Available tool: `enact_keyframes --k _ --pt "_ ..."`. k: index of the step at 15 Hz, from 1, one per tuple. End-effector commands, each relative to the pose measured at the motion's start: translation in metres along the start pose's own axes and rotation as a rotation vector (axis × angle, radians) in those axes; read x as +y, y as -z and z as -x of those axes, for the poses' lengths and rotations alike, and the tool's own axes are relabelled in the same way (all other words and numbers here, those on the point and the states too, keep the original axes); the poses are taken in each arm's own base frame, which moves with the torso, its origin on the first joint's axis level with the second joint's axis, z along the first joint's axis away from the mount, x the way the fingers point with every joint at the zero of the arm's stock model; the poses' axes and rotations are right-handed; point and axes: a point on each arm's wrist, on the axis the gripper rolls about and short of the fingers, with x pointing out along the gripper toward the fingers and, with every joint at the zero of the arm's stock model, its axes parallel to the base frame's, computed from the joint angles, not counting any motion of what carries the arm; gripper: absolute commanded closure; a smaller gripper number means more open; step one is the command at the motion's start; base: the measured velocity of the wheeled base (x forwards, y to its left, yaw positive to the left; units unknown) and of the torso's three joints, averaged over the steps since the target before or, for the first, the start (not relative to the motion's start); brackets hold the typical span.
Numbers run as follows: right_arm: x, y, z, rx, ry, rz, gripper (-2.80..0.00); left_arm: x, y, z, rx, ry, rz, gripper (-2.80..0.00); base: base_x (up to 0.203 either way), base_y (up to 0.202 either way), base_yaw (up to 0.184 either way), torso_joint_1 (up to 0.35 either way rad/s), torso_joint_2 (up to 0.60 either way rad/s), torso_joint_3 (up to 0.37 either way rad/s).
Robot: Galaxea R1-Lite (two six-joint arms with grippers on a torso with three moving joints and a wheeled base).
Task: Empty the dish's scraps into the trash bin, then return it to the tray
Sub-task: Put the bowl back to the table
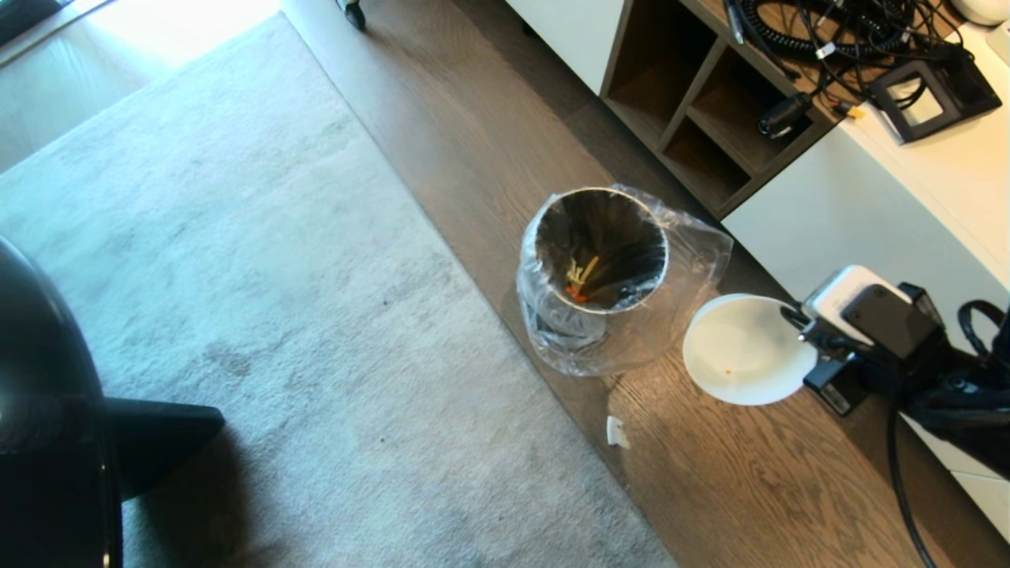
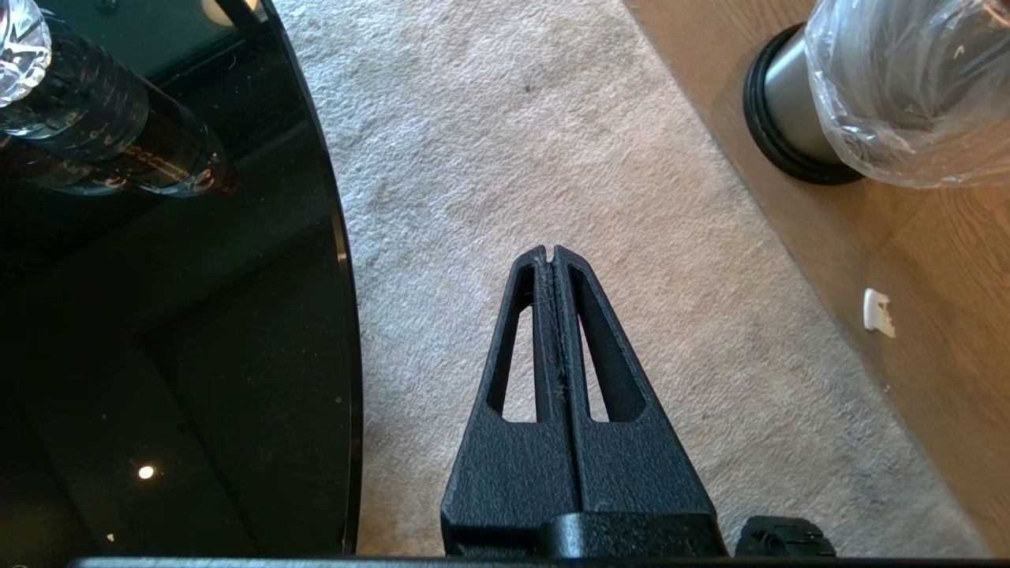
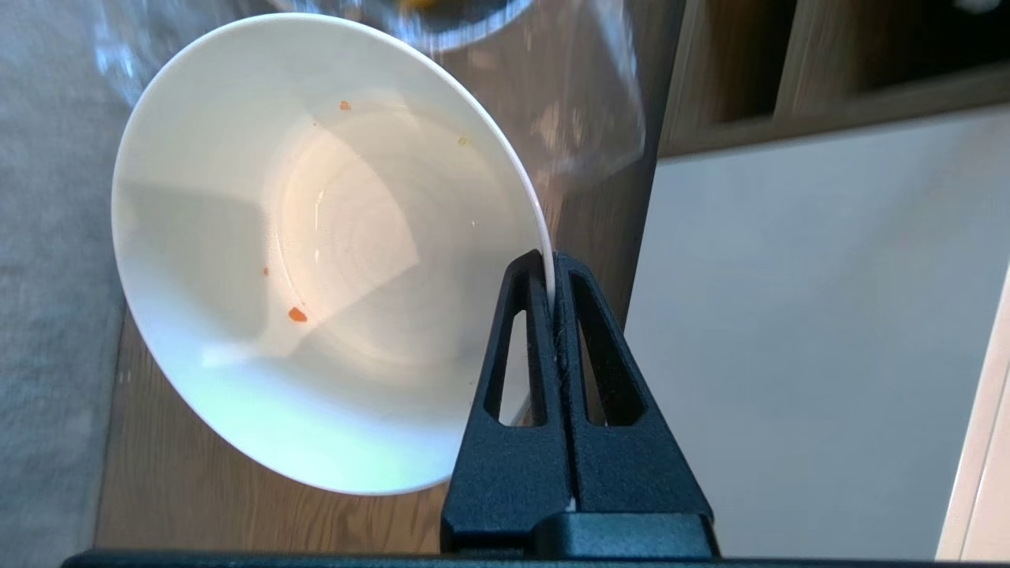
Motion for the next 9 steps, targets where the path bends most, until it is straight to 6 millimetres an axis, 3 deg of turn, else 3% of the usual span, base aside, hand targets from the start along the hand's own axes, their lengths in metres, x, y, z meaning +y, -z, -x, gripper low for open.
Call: enact_keyframes --k 1,3,7,9 --pt "-0.007 0.016 0.015 0.086 0.010 -0.030 0.00 0.000 0.000 0.000 -0.001 0.000 0.002 0.00 0.000 0.000 0.000 0.000 0.00 0.000" --pt "-0.014 0.024 0.026 0.141 0.024 -0.075 0.00 0.000 0.000 0.000 -0.001 0.000 0.000 0.00 0.000 0.000 0.000 0.000 0.00 0.000" --pt "-0.022 0.044 0.066 0.178 -0.006 -0.214 0.00 0.000 0.000 0.000 -0.001 0.000 0.000 0.00 0.000 0.000 0.000 0.000 0.00 0.000" --pt "-0.008 0.059 0.089 0.199 -0.034 -0.371 0.00 0.000 0.000 0.000 -0.001 0.000 0.001 0.00 0.000 0.000 0.000 0.000 0.00 0.000"
